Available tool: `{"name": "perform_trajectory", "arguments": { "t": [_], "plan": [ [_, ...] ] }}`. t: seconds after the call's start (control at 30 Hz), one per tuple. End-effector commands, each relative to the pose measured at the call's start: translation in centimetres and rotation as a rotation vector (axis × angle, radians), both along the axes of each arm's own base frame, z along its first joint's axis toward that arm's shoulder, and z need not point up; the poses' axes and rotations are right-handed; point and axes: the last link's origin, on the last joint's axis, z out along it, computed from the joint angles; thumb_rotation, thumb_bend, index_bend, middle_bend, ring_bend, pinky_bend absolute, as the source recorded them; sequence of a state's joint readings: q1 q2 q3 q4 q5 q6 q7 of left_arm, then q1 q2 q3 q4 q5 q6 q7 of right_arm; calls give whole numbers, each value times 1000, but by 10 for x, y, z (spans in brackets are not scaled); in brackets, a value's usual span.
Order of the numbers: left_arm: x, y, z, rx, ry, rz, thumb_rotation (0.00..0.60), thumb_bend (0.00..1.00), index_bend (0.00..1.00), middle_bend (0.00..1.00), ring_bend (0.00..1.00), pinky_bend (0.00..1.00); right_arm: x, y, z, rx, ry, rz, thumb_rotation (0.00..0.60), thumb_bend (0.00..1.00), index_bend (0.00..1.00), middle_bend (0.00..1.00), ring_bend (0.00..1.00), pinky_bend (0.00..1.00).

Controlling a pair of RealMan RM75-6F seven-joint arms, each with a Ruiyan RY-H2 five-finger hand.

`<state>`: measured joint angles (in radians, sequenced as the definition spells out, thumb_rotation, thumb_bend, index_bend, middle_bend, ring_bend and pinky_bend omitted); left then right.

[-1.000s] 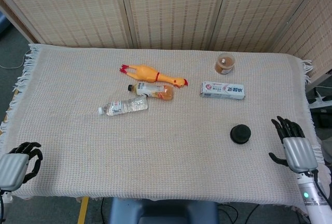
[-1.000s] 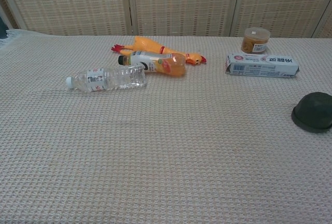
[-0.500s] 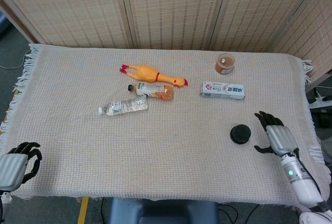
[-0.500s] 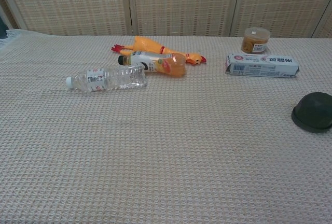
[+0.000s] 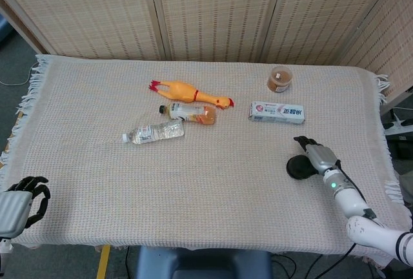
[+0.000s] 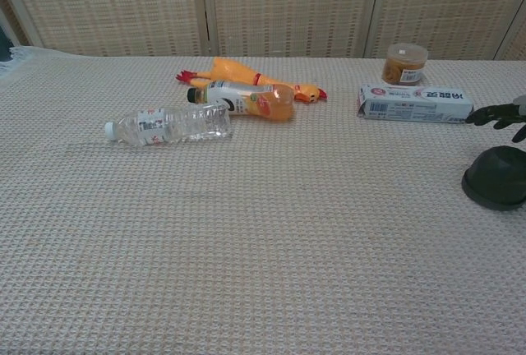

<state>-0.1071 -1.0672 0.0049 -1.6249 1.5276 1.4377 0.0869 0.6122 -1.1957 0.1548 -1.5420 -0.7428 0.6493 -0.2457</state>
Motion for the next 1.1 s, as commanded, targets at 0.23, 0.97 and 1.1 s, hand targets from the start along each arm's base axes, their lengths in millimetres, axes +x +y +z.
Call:
{"name": "perform_trajectory", "arguments": {
  "t": [0.23, 0.97, 1.1],
  "plan": [
    [0, -1, 1, 3, -3, -2, 600, 534, 594, 307, 253, 434, 3, 8, -9, 55, 11, 12, 600, 140, 17, 0, 9, 170],
    [0, -1, 4, 15, -12, -2, 600, 533, 595, 306, 252, 434, -9, 8, -28, 47, 179, 29, 600, 146, 198, 186, 227, 351],
    [0, -1, 4, 17, -13, -3, 600, 533, 595, 306, 253, 434, -11, 9, -29, 14, 198, 42, 600, 163, 325, 316, 400, 511]
  ]
}}
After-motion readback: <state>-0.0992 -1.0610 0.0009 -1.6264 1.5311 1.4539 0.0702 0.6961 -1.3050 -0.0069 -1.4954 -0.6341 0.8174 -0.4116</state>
